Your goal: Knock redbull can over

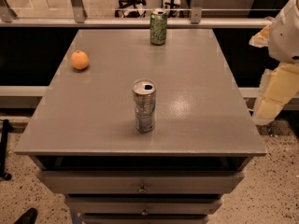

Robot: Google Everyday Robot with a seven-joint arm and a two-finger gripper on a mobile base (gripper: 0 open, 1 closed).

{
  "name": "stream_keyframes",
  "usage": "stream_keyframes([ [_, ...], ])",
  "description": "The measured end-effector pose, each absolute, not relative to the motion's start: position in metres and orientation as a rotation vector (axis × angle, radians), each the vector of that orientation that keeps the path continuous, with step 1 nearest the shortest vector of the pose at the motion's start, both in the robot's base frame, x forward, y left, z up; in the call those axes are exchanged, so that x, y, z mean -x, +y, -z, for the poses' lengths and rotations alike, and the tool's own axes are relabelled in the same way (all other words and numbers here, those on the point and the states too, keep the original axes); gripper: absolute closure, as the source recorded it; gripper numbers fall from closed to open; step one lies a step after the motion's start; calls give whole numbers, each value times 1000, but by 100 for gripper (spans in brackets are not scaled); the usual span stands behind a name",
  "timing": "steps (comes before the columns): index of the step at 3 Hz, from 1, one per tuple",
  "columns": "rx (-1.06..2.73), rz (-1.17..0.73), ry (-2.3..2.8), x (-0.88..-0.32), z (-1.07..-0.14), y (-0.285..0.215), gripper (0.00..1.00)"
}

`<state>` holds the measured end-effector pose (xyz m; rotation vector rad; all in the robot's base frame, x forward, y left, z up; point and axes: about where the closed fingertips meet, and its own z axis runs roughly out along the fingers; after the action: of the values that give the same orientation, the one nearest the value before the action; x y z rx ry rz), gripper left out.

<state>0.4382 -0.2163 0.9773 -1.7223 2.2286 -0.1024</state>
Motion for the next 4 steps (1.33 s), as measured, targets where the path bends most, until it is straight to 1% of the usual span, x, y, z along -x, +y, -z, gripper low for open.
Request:
stream_keyframes([
  [1, 1722, 103, 2228, -438, -977, -216, 0],
  [2, 1692, -31, 2205, -447, -955, -195, 0],
  [4, 1544, -392, 2117, -468, -901, -125, 0],
])
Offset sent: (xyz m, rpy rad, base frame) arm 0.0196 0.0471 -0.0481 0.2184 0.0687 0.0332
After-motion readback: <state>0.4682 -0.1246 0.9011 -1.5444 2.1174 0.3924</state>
